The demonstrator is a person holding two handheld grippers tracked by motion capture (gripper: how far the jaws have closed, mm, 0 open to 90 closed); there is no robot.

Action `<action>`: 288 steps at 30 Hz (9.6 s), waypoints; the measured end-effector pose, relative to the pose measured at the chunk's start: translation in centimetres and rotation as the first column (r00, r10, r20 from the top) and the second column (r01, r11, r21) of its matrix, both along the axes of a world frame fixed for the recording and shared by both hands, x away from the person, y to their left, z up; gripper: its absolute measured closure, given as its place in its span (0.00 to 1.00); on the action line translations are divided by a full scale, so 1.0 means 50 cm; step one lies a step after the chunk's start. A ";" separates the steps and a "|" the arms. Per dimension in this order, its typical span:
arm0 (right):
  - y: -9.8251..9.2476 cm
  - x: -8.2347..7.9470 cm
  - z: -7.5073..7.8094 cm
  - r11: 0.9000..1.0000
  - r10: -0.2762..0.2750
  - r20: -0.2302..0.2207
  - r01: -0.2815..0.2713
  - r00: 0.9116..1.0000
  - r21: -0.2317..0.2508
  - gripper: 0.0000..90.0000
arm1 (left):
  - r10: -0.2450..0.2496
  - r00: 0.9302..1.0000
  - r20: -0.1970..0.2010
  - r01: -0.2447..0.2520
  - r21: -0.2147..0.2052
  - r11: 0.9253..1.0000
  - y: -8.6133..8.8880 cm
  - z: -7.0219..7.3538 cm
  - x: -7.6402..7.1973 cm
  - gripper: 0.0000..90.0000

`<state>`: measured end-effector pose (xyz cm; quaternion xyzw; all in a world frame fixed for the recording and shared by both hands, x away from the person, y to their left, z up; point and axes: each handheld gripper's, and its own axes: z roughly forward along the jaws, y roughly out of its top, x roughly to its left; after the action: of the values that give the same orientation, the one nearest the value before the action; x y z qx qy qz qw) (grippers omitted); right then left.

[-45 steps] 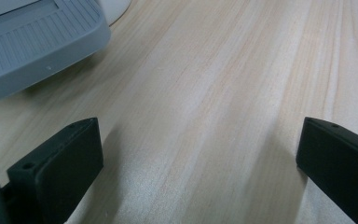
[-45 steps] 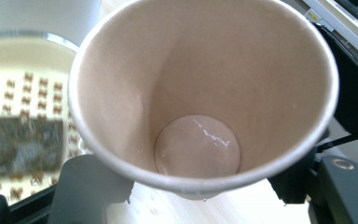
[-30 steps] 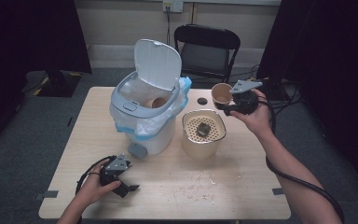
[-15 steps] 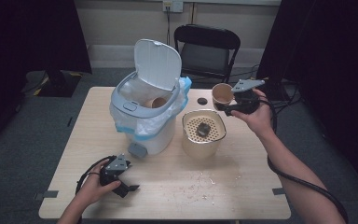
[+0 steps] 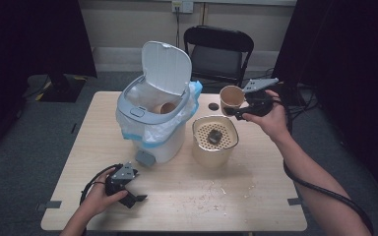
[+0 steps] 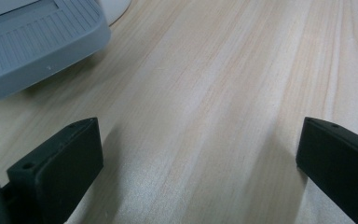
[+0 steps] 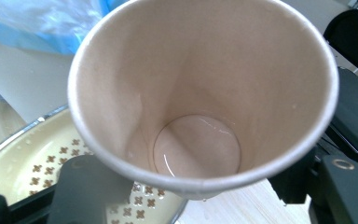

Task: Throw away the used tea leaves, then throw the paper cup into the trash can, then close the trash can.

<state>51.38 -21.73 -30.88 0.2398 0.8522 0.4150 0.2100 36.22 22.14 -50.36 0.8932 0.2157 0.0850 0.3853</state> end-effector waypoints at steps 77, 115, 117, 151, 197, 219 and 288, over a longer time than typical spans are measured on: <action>0.166 -0.011 0.182 0.980 0.196 -0.044 -0.194 0.980 0.043 0.40 | -0.004 1.000 -0.002 0.004 0.004 1.000 0.000 0.001 0.000 0.00; 0.260 -0.009 0.175 0.957 0.287 -0.051 -0.285 0.957 0.054 0.39 | -0.007 1.000 -0.002 0.007 0.007 1.000 0.001 0.002 0.000 0.00; 0.268 -0.008 0.172 0.955 0.295 -0.054 -0.292 0.954 0.054 0.39 | -0.008 1.000 -0.002 0.008 0.005 1.000 0.001 0.001 -0.001 0.00; 0.285 -0.001 0.151 0.955 0.295 -0.068 -0.291 0.953 0.065 0.27 | -0.008 1.000 -0.002 0.008 0.002 1.000 0.001 0.001 -0.002 0.00; 0.252 0.050 0.155 0.978 0.198 -0.056 -0.194 0.979 0.080 0.42 | -0.013 1.000 -0.005 0.013 0.006 1.000 0.002 0.002 -0.001 0.00; 0.296 0.013 0.169 0.950 0.303 -0.043 -0.299 0.952 0.090 0.37 | -0.015 1.000 -0.006 0.015 0.013 1.000 0.003 0.002 -0.001 0.00; 0.380 0.001 0.112 0.943 0.329 -0.131 -0.318 0.935 0.098 1.00 | -0.022 1.000 -0.006 0.022 0.007 1.000 0.003 0.002 -0.005 0.00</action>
<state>51.40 -2.75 -25.30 0.1337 0.8768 0.4570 0.0667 35.98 22.29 -50.28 0.8972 0.2064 0.0789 0.3823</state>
